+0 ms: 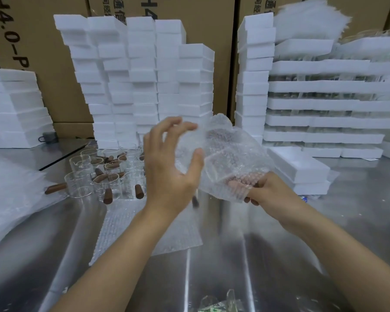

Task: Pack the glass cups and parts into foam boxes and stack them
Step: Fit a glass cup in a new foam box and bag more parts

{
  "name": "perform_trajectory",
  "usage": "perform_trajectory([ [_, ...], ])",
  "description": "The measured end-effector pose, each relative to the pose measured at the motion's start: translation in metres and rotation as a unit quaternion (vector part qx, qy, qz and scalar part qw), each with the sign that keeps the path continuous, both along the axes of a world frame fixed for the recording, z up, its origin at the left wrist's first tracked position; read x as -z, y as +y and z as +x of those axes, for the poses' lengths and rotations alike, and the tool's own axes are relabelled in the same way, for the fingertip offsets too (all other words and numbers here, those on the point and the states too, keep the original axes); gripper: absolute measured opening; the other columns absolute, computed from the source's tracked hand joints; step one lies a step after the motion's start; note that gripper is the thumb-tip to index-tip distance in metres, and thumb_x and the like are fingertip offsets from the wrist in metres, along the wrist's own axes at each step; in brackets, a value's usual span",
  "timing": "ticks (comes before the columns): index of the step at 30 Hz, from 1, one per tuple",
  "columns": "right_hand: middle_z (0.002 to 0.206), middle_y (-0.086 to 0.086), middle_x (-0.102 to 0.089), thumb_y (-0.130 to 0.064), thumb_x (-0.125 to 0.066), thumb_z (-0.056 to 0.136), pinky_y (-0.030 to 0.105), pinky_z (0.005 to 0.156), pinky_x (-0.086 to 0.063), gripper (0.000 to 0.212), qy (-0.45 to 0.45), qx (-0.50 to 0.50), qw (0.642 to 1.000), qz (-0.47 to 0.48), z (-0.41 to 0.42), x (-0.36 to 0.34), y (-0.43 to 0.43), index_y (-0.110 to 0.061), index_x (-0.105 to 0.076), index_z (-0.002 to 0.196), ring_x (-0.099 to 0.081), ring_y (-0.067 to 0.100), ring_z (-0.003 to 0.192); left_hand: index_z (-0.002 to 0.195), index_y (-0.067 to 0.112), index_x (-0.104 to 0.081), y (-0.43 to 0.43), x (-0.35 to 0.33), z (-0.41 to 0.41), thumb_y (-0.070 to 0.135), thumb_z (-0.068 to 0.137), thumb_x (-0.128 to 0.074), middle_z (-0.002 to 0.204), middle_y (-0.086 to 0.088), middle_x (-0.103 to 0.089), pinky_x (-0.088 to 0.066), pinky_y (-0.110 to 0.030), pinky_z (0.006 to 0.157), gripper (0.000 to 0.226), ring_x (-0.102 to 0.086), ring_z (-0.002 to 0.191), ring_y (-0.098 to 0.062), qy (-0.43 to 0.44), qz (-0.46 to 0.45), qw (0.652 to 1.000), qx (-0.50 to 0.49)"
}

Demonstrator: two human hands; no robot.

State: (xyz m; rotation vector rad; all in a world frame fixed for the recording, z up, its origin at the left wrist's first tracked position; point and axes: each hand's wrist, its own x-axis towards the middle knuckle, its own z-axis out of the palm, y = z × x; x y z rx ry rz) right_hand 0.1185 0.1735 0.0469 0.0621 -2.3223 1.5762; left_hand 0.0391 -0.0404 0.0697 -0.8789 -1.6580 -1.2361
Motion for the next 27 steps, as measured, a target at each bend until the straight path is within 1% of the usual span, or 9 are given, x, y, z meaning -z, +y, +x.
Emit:
perform_trajectory([
  [5, 0.092, -0.021, -0.079, -0.013, -0.077, 0.096, 0.003, 0.068, -0.046, 0.016, 0.046, -0.018, 0.999, 0.020, 0.008, -0.009, 0.001, -0.026, -0.082, 0.102, -0.068, -0.010, 0.079, 0.150, 0.051, -0.046, -0.018, -0.011, -0.014, 0.047, 0.088, -0.077, 0.146, 0.021, -0.058, -0.043, -0.027, 0.108, 0.070, -0.052, 0.136, 0.005, -0.253, -0.014, 0.950, 0.181],
  [9, 0.116, -0.013, -0.079, -0.027, -0.080, 0.094, 0.020, 0.093, -0.054, 0.023, 0.042, -0.003, 0.997, 0.058, 0.011, -0.014, 0.002, -0.026, -0.081, 0.117, -0.071, 0.004, 0.114, 0.138, 0.064, -0.053, -0.021, -0.009, -0.025, 0.061, 0.076, -0.086, 0.134, 0.035, -0.064, -0.050, -0.034, 0.107, 0.070, -0.059, 0.132, 0.004, -0.333, -0.103, 0.911, 0.220],
  [11, 0.114, -0.018, -0.079, -0.032, -0.084, 0.087, 0.010, 0.086, -0.053, 0.030, 0.053, -0.005, 0.997, 0.055, 0.013, -0.017, 0.000, -0.025, -0.080, 0.116, -0.071, -0.003, 0.110, 0.137, 0.062, -0.056, -0.020, -0.006, -0.027, 0.063, 0.073, -0.090, 0.139, 0.031, -0.063, -0.055, -0.026, 0.102, 0.073, -0.063, 0.127, 0.002, -0.351, -0.132, 0.896, 0.238],
  [13, 0.111, -0.021, -0.078, -0.035, -0.088, 0.084, 0.005, 0.080, -0.051, 0.033, 0.041, -0.009, 0.998, 0.057, 0.016, -0.018, 0.000, -0.025, -0.079, 0.114, -0.071, -0.006, 0.106, 0.134, 0.062, -0.059, -0.018, -0.004, -0.024, 0.067, 0.067, -0.092, 0.128, 0.030, -0.068, -0.054, -0.013, 0.080, 0.074, -0.068, 0.101, 0.014, -0.354, -0.152, 0.888, 0.250],
  [18, 0.105, 0.009, -0.079, -0.014, -0.085, 0.082, 0.034, 0.086, -0.061, 0.023, -0.021, 0.028, 0.997, 0.069, 0.019, -0.016, 0.003, -0.013, -0.078, 0.105, -0.075, 0.024, 0.100, 0.120, 0.066, -0.066, -0.009, 0.004, -0.019, 0.057, 0.072, -0.096, 0.131, 0.026, -0.072, -0.050, -0.027, 0.101, 0.058, -0.068, 0.121, 0.003, -0.376, -0.208, 0.855, 0.289],
  [20, 0.094, -0.005, -0.080, -0.021, -0.077, 0.070, 0.020, 0.078, -0.058, 0.027, -0.030, 0.006, 0.998, 0.058, 0.024, -0.017, 0.002, -0.022, -0.076, 0.097, -0.074, 0.007, 0.089, 0.121, 0.065, -0.066, -0.007, 0.007, -0.016, 0.056, 0.076, -0.094, 0.128, 0.018, -0.076, -0.053, -0.025, 0.099, 0.054, -0.071, 0.120, -0.001, -0.379, -0.258, 0.838, 0.297],
  [23, 0.082, -0.026, -0.076, -0.005, -0.083, 0.085, 0.010, 0.069, -0.051, 0.030, -0.055, -0.010, 0.994, 0.091, 0.026, -0.015, 0.002, -0.031, -0.071, 0.095, -0.071, -0.007, 0.082, 0.119, 0.074, -0.060, -0.007, 0.009, -0.016, 0.067, 0.070, -0.093, 0.130, 0.029, -0.072, -0.052, -0.012, 0.096, 0.059, -0.066, 0.121, 0.009, -0.390, -0.292, 0.821, 0.299],
  [25, 0.067, -0.026, -0.072, 0.008, -0.068, 0.095, 0.005, 0.059, -0.047, 0.034, -0.076, 0.028, 0.990, 0.114, 0.027, -0.018, 0.002, -0.026, -0.067, 0.088, -0.070, 0.009, 0.081, 0.135, 0.065, -0.058, -0.011, 0.007, -0.020, 0.075, 0.062, -0.093, 0.139, 0.027, -0.067, -0.050, -0.029, 0.112, 0.081, -0.061, 0.132, 0.003, -0.408, -0.266, 0.824, 0.290],
  [27, 0.051, -0.034, -0.061, 0.019, -0.054, 0.094, 0.003, 0.051, -0.043, 0.049, -0.088, 0.053, 0.986, 0.131, 0.027, -0.019, 0.003, -0.027, -0.057, 0.078, -0.067, 0.007, 0.071, 0.139, 0.053, -0.062, -0.016, 0.003, -0.026, 0.077, 0.059, -0.093, 0.143, 0.020, -0.068, -0.048, -0.042, 0.116, 0.089, -0.062, 0.134, -0.004, -0.421, -0.227, 0.827, 0.297],
])
